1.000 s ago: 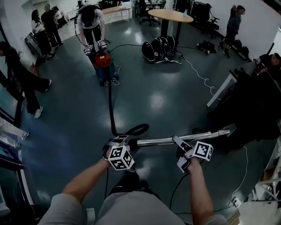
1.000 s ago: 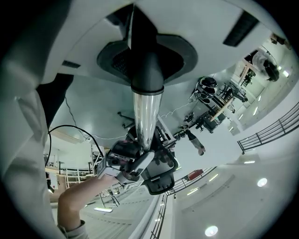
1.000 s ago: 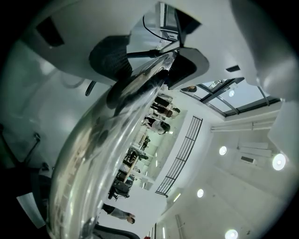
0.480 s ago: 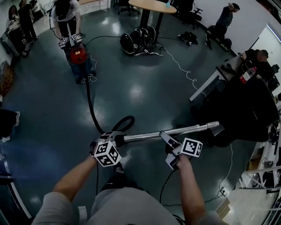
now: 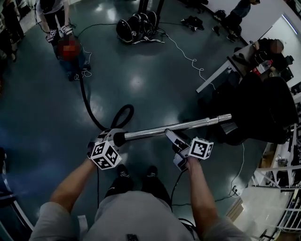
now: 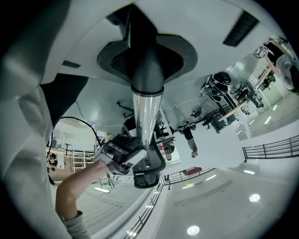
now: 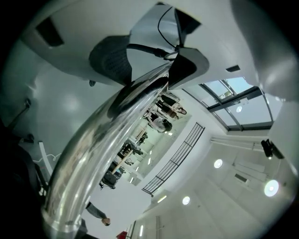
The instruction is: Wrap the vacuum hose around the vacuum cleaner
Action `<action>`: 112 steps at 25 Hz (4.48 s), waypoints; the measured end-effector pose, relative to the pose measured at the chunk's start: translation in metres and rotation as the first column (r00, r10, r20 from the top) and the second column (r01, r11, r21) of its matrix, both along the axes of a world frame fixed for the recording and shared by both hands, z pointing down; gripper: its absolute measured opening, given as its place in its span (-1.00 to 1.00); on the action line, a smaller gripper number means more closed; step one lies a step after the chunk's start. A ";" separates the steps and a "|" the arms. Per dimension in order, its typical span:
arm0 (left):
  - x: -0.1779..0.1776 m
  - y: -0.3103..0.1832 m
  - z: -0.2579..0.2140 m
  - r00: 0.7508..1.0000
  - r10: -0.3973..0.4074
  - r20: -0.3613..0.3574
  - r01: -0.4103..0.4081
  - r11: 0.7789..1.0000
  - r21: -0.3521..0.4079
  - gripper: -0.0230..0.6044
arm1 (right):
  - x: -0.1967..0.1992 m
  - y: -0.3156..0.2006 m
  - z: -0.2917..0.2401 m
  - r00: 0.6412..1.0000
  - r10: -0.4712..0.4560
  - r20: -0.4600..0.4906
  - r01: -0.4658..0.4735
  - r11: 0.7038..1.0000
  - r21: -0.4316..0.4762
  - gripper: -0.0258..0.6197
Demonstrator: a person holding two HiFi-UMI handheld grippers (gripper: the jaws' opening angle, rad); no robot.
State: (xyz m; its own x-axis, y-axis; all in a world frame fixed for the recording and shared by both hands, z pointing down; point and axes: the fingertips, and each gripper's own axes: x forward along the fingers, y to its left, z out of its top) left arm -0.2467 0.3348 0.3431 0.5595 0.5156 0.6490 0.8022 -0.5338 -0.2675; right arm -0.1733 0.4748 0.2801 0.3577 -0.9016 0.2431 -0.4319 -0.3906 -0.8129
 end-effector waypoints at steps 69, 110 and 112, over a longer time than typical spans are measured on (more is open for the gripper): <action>0.182 -0.261 0.060 0.769 -0.595 0.234 0.623 0.780 -0.066 0.04 | 0.193 -0.214 -0.016 -0.038 -0.924 -0.381 0.215 0.365 -0.906 -0.54; 0.461 -0.228 -0.165 0.643 -0.707 -0.294 0.748 0.662 0.047 -0.37 | 0.464 -0.217 0.042 0.463 -0.770 -0.438 0.413 0.625 -0.663 -0.34; 0.468 -0.235 -0.166 0.651 -0.697 -0.301 0.740 0.670 0.050 -0.37 | 0.477 -0.229 0.027 0.483 -0.730 -0.483 0.357 0.668 -0.653 -0.15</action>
